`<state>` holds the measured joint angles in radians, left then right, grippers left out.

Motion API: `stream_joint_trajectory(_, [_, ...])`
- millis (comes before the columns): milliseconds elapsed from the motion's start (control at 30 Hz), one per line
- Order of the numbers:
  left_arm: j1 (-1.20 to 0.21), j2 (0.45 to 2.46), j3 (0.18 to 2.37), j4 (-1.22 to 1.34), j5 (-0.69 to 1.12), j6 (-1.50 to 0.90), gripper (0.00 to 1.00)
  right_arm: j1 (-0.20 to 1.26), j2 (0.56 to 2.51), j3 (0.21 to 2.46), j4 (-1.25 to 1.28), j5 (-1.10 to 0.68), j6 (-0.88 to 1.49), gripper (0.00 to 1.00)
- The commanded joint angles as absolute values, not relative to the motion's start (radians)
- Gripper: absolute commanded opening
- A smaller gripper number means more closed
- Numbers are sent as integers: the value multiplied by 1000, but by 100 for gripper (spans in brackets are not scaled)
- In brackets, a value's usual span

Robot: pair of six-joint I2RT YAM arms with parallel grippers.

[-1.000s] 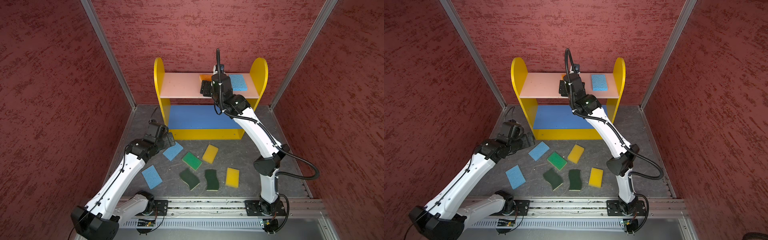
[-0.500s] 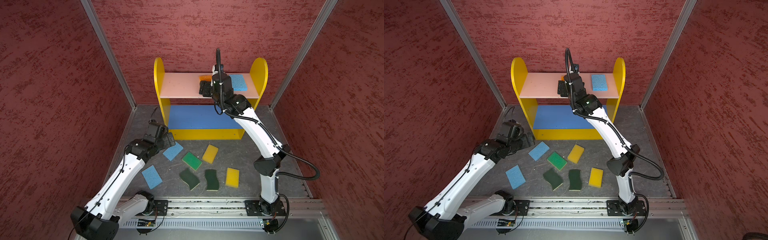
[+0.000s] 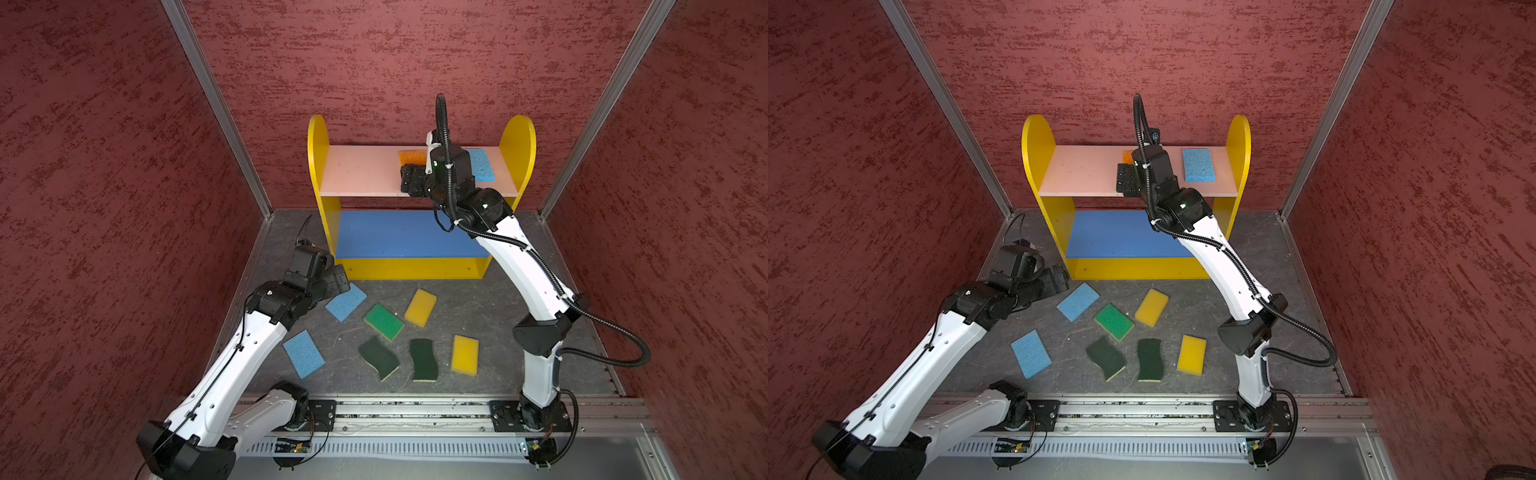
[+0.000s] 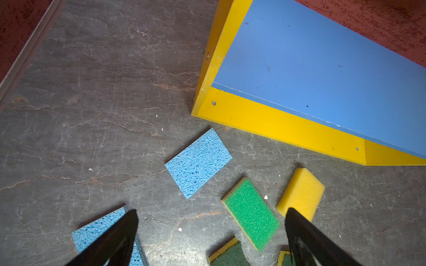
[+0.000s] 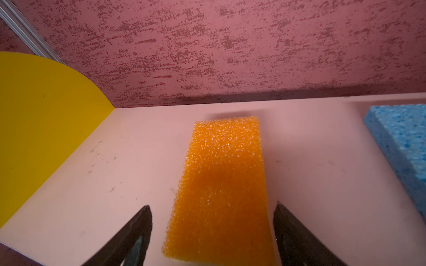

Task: Arrange cleaning sponges on a shelf
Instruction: Place the cleaning sponge at the shelf.

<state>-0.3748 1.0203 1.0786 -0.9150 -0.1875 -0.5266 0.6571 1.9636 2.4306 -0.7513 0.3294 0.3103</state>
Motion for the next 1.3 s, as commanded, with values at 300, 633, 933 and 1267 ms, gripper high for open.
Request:
stream_joint_trajectory(300, [-369, 996, 1065, -912, -190, -535, 99, 648, 1935, 2456, -754, 252, 296, 82])
stream_joint_trajectory(633, [-368, 985, 1060, -920, -193, -533, 99, 649, 1926, 2456, -760, 262, 304, 82])
stream_joint_trajectory(933, [-369, 977, 1058, -941, -196, -512, 99, 650, 1859, 2455, -824, 294, 263, 90])
stream_joint_trajectory(1267, [-369, 928, 999, -976, -188, -520, 99, 650, 1652, 2199, -751, 194, 282, 99])
